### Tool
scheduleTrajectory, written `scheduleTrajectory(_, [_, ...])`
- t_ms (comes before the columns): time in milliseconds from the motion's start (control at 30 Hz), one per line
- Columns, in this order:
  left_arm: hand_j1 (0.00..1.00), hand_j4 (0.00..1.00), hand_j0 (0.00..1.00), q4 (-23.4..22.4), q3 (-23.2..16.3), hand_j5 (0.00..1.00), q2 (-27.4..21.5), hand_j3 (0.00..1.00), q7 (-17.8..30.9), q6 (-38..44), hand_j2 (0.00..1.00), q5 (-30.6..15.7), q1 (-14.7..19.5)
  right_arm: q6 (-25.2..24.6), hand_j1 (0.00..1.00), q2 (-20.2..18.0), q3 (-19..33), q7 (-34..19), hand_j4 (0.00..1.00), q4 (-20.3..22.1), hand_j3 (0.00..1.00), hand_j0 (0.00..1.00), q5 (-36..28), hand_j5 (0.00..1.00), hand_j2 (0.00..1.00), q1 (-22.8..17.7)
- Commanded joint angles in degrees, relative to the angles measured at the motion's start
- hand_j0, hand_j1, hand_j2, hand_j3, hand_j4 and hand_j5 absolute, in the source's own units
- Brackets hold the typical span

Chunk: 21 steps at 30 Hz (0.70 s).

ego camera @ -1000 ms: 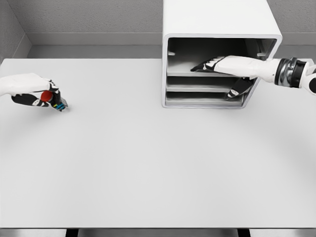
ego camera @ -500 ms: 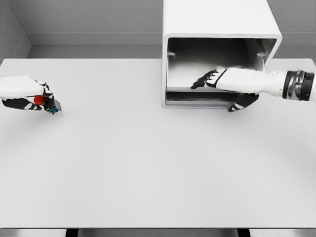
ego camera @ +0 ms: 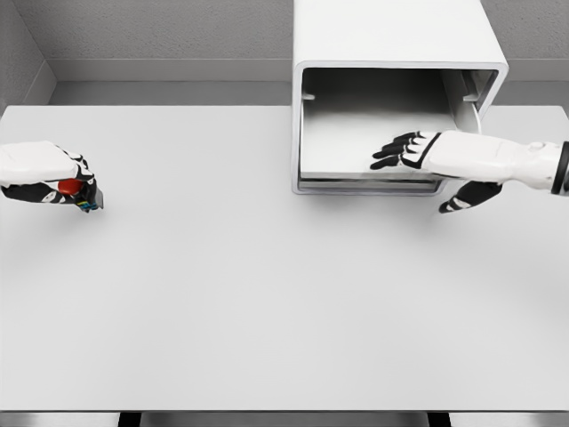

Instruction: Slide open multi-storey tabletop storage cabinets and put open load switch and slide close multi-storey tabletop storage cabinets

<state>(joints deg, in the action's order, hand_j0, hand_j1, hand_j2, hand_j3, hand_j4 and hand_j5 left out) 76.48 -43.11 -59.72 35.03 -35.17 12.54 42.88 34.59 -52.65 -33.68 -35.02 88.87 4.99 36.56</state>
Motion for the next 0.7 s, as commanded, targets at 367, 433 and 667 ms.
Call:
scheduleTrajectory(367, [0.45,0.45,0.45,1.30,0.05,0.45,-0.75,0.45,-0.03,0.17,0.45,-0.41,0.01,-12.97,1.00,-0.26,-1.74,0.02,1.00,2.18,1.00,1.00,4.94,1.00,1.00,0.09])
scheduleTrajectory(433, [0.45,0.45,0.45,1.30,0.05,0.45,-0.75,0.45,-0.03,0.17,0.45,-0.41,0.01,-12.88,1.00,-0.35,-2.62,0.02,1.00,4.38,1.00,1.00,6.17,1.00,1.00,0.00])
scheduleTrajectory(667, [0.45,0.45,0.45,2.18,0.05,0.45,-1.27,0.45,-0.03,0.17,0.45,-0.41,0.01,-12.53,1.00,-1.40,-2.27,0.02,1.00,10.10,1.00,1.00,6.62,1.00,1.00,-1.50])
